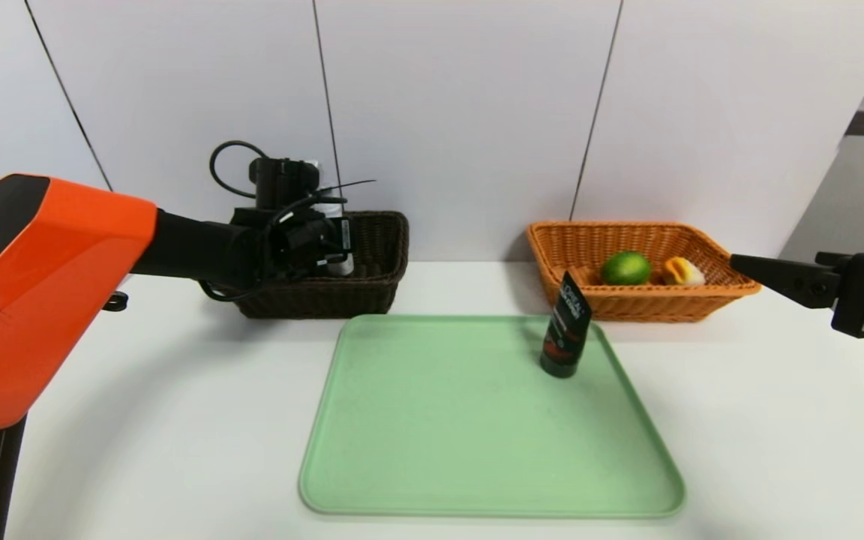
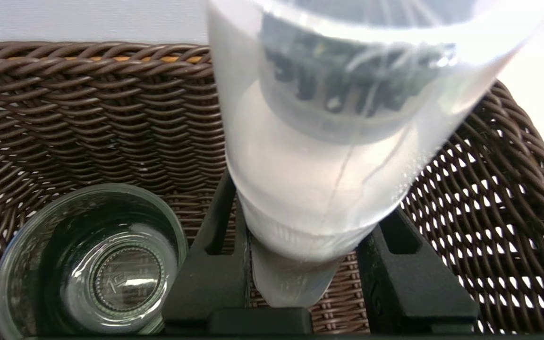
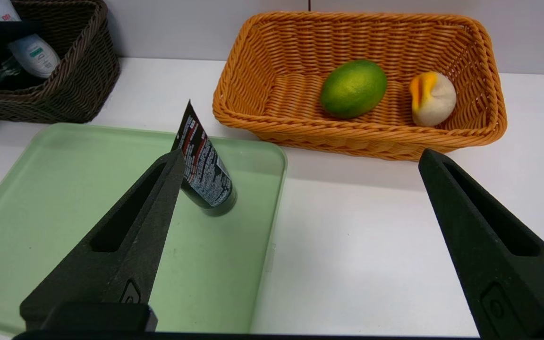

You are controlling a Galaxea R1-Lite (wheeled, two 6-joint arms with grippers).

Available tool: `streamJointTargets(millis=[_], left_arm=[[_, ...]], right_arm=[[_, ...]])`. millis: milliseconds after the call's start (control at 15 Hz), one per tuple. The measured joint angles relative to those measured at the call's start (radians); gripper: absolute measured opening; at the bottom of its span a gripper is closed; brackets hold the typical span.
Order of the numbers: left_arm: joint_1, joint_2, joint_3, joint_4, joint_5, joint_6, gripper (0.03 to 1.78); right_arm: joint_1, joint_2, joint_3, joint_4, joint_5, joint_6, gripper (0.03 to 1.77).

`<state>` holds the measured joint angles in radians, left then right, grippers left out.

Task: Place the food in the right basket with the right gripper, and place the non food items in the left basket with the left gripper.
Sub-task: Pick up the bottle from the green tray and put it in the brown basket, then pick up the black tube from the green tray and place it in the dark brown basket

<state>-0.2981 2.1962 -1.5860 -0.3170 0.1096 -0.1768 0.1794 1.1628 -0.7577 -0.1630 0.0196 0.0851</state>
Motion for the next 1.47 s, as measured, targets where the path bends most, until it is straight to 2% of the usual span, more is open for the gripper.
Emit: streamJointTargets(millis=[200, 533, 933, 1067, 1267, 1400, 1467], left_arm=[[0.003, -0.011, 0.005, 0.000, 0.002, 0.000, 0.63], [0.003, -0.010, 0.010, -0.004, 0.003, 0.002, 1.11], [0.003, -0.067, -0.010, 0.017, -0.001, 0.000, 1.43], [0.003, -0.155, -0.019, 0.077, -0.001, 0.000, 1.49], [0.007, -0.336, 0.008, 0.234, 0.000, -0.002, 1.56], [0.010, -0.494, 0.103, 0.322, 0.004, -0.002, 1.59], [0.010, -0.566, 0.164, 0.341, 0.005, -0.002, 1.61]], right_arm=[[0.002, 0.000, 0.000, 0.000, 0.000, 0.000, 1.71], [0.003, -0.002, 0.000, 0.001, 0.000, 0.000, 1.71], [0.010, -0.001, -0.013, 0.026, -0.003, 0.001, 1.71], [0.039, 0.000, -0.041, 0.062, -0.003, 0.024, 1.71], [0.140, 0.014, -0.067, 0.063, -0.013, 0.065, 1.71], [0.210, 0.031, -0.054, 0.043, -0.041, 0.070, 1.71], [0.248, 0.042, -0.026, 0.013, -0.074, 0.070, 1.71]])
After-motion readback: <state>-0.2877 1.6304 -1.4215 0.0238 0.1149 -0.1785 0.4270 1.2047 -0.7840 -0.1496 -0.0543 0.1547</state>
